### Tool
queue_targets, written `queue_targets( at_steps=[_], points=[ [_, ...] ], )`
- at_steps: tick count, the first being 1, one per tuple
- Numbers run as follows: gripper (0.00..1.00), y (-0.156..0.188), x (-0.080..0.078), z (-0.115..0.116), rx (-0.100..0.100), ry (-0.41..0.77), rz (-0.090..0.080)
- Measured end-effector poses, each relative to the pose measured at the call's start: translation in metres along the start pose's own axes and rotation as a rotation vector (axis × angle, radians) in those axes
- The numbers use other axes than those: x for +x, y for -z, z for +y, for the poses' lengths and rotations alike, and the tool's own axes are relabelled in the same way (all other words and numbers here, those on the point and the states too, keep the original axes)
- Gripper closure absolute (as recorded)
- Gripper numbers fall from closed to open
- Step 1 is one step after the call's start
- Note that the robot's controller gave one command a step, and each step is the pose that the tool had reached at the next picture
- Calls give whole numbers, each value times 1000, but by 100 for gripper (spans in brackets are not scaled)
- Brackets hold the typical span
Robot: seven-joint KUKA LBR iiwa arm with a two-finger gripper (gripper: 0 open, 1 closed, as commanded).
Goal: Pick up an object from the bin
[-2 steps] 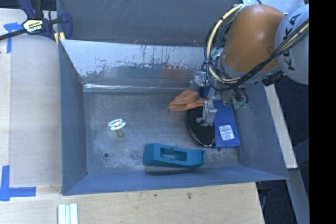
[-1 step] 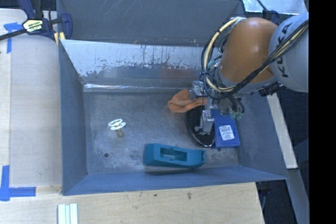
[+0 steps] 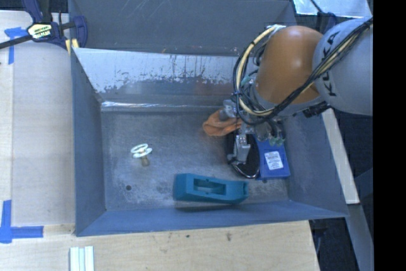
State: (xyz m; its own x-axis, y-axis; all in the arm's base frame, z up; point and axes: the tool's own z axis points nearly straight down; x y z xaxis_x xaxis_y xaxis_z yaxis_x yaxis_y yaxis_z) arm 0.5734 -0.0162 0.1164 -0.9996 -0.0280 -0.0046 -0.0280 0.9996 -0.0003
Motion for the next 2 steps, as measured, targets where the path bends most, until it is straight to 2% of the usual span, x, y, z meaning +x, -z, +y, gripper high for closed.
queue_targets(
  at_steps=[1,2],
  points=[
    [100,-45,-12,5,-2,-92,-1],
    [100,-45,-12,5,-2,-92,-1]
  ],
)
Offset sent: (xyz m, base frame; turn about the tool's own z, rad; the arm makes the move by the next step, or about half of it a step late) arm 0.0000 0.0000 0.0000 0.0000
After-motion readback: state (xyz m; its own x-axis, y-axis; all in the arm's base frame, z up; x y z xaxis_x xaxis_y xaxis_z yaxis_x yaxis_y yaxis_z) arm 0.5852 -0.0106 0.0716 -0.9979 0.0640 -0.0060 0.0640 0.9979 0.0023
